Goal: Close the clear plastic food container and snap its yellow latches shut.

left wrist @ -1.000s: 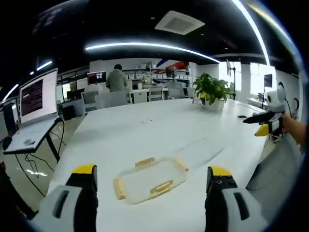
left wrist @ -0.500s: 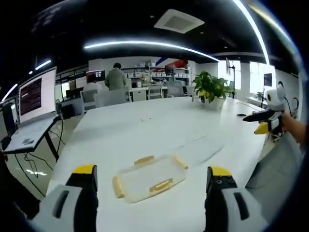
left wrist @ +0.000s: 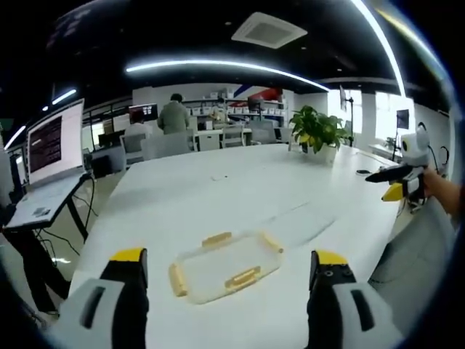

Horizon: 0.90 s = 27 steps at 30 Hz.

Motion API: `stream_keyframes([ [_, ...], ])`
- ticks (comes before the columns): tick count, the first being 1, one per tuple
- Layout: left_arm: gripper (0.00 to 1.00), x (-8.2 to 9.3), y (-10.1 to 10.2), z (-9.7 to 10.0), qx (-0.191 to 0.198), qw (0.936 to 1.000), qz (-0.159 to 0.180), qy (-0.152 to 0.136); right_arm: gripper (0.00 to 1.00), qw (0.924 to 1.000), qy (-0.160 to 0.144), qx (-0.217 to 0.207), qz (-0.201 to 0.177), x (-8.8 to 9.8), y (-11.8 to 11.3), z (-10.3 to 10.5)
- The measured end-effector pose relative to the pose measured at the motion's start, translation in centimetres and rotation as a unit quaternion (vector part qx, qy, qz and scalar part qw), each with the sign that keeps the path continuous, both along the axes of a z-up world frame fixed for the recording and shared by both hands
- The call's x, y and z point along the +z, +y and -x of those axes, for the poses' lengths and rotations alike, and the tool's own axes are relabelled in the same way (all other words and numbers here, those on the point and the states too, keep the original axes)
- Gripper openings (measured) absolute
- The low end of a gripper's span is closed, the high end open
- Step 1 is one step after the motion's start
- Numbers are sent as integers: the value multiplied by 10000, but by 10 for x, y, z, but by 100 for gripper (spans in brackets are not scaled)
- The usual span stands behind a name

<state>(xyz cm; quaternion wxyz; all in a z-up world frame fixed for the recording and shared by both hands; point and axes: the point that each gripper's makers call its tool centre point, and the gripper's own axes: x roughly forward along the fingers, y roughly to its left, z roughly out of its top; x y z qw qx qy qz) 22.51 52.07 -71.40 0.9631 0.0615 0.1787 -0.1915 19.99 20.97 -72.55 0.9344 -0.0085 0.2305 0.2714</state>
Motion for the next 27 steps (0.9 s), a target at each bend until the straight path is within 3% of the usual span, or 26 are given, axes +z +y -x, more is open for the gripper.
stream_keyframes([
  [27,87,-5,1,-4,-94,9999,-26,86,87,9997,31,151,204,0,5,-2],
])
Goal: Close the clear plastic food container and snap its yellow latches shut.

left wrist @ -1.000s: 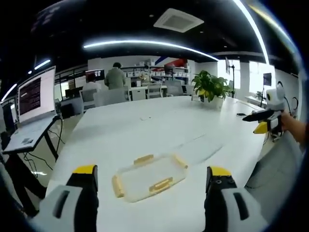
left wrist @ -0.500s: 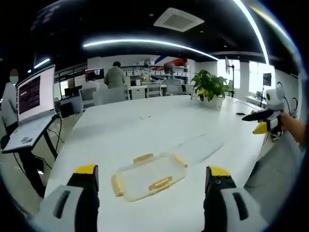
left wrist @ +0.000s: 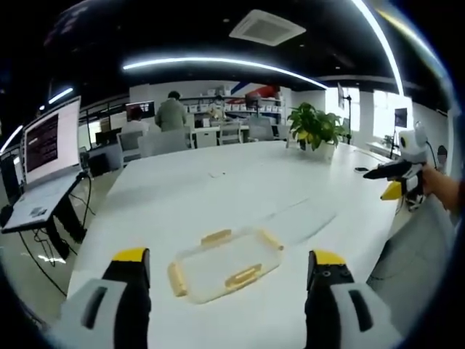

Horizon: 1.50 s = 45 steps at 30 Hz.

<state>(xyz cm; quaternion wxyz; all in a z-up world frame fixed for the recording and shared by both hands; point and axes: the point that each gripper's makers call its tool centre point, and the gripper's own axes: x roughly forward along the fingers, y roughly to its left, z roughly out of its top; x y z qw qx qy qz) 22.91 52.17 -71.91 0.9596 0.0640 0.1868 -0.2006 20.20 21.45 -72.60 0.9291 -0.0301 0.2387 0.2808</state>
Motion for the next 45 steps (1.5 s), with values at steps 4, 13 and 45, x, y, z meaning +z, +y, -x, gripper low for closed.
stream_keyframes([
  [4,86,-2,2,-2,6,10000,-32,21,86,10000,-8,0,-20,1,0,-3],
  [13,86,-4,9,-6,33,9999,-98,40,85,10000,-12,72,-11,1,8,-11],
  [45,83,-40,56,-58,-1804,9383,-2871,677,76,9393,-759,2778,1866,1,137,-72],
])
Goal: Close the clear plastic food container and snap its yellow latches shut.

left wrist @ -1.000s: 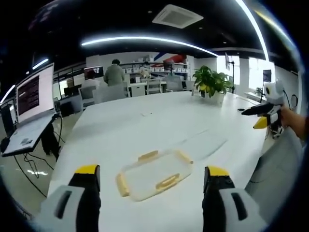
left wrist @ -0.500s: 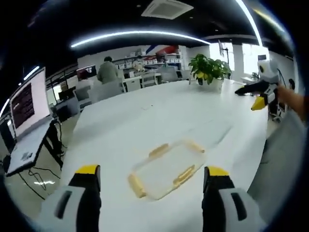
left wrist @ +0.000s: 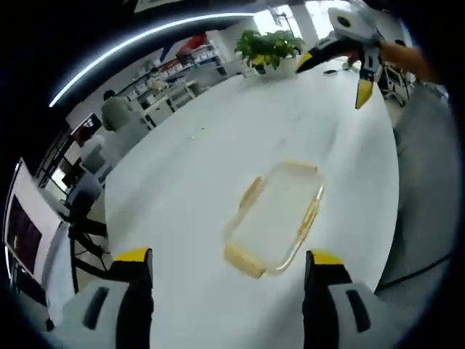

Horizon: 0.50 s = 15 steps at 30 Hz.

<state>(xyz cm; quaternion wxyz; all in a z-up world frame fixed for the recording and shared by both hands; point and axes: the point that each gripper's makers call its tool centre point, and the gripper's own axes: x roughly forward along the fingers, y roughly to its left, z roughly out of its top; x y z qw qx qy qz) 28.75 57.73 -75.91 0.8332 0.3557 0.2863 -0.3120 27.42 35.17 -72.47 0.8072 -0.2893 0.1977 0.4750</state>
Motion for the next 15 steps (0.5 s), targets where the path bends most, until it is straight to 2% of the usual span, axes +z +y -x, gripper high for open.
stream_keyframes([
  [1,83,-1,0,0,-75,9999,-78,12,76,9999,-21,85,107,-3,3,-1],
  [5,80,-13,5,-8,-581,9951,-784,135,73,9967,-143,542,585,-14,17,-8],
  [10,76,-23,4,-19,-916,9903,-1001,314,72,9920,-45,915,872,-28,34,-14],
  [12,76,-31,6,-22,-1085,9850,-1269,444,71,9893,-37,1046,1016,-34,39,-18],
  [15,77,-40,7,-26,-1324,9785,-1461,603,71,9863,30,1188,1145,-43,47,-23],
])
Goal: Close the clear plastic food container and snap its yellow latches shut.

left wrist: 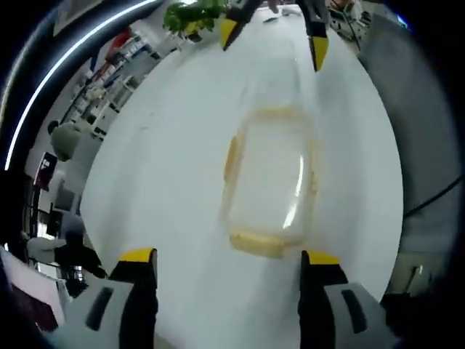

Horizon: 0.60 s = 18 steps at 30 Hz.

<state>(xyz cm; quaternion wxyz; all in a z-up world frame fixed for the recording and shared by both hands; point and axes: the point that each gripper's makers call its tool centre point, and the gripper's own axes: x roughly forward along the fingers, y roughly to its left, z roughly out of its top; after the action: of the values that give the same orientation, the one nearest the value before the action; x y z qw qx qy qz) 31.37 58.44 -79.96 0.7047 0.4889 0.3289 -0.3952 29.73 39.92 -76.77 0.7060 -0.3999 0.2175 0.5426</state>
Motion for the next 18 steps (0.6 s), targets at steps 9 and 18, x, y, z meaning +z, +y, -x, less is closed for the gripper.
stream_keyframes([
  [9,72,-18,-6,-5,-331,9986,-177,366,66,9985,418,202,292,-24,7,-8],
  [18,63,-29,-14,-8,-467,9962,-105,728,64,9930,1040,261,496,-49,8,-9],
])
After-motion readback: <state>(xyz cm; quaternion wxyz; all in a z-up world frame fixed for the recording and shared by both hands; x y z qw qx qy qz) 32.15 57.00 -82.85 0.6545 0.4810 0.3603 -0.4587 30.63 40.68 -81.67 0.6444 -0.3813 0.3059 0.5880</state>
